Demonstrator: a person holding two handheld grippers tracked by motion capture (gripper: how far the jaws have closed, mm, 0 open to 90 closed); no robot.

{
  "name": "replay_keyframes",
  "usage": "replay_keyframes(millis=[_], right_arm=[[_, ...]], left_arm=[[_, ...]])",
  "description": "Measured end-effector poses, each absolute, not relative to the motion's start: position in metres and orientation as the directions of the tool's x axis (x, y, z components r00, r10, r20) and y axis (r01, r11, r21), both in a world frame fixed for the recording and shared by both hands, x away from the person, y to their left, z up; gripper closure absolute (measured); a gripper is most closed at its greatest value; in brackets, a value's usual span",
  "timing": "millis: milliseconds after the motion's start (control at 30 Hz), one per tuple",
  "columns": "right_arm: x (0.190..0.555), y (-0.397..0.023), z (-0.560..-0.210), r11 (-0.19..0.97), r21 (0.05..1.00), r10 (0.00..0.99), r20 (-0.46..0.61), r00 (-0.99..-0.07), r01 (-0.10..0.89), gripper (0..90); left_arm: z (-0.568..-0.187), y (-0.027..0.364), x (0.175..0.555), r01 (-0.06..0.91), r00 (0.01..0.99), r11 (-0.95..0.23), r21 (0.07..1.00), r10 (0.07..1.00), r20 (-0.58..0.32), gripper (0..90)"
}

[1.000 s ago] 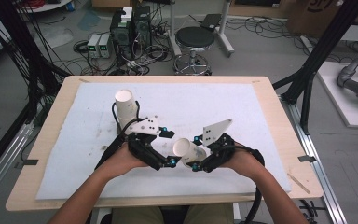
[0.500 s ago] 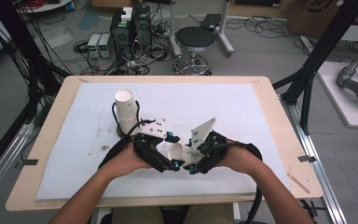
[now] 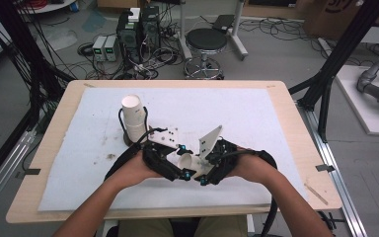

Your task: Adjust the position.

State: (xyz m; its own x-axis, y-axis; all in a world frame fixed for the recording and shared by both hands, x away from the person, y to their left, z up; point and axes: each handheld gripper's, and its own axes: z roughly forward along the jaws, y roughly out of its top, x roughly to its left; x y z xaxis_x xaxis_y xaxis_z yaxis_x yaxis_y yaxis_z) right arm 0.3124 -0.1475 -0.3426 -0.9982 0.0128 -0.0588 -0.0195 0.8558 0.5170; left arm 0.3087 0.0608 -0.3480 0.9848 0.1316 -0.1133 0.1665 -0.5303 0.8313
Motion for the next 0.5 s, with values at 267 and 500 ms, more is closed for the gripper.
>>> replay_keyframes(millis=[267,500], right_arm=[[0.313,-0.145,-0.345,0.872,0.489,0.012,-0.051,-0.999,-0.015,31.0],[0.316,-0.158,-0.339,0.789,0.613,0.097,-0.041,-0.994,0.051,20.6]], left_arm=[[-0.35,0.06,0.309,0.154,0.987,-0.545,0.824,0.124,-0.102,37.1],[-0.349,0.068,0.311,0.167,0.983,-0.49,0.856,0.149,-0.106,37.2]])
